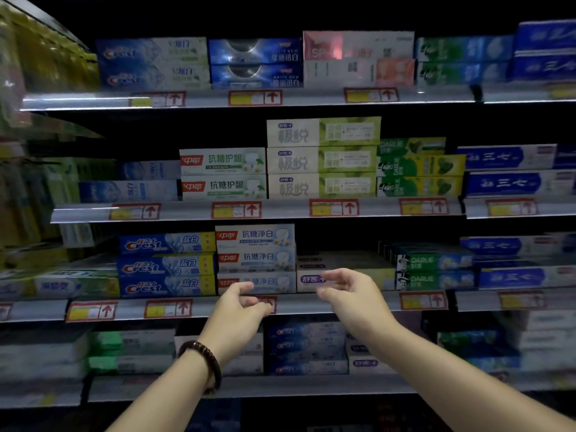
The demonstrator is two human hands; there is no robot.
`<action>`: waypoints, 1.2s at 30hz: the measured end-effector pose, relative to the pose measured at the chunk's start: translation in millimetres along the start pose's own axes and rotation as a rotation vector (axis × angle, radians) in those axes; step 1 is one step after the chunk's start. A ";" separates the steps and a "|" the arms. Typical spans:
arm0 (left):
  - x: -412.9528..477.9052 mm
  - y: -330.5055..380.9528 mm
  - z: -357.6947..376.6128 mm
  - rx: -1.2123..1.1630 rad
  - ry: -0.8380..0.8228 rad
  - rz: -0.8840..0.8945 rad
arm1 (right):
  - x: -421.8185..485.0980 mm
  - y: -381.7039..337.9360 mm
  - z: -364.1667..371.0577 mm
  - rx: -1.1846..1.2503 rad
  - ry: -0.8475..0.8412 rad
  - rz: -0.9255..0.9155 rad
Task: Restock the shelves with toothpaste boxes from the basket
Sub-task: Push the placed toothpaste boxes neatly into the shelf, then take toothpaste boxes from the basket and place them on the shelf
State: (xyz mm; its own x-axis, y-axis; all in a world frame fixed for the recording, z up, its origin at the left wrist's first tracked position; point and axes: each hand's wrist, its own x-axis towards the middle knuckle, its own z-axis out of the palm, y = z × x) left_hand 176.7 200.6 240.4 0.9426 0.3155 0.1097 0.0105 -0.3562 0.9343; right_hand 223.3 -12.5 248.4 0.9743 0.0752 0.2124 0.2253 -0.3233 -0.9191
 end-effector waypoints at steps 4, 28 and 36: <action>-18.9 -1.4 9.2 -0.010 -0.029 -0.023 | -23.6 4.1 -10.8 0.000 -0.039 0.020; -147.8 -36.0 80.6 0.031 -0.223 -0.092 | -173.4 67.5 -66.4 -0.113 -0.118 0.056; -183.6 -59.6 101.0 0.082 -0.236 -0.094 | -212.2 108.8 -81.9 -0.038 -0.081 0.160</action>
State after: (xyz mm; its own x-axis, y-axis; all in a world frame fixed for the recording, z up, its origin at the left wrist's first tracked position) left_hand 36.7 75.1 130.3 0.9878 0.1405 -0.0672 0.1196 -0.4079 0.9052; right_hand 41.1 -140.9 130.5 0.9948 0.0952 0.0351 0.0683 -0.3726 -0.9255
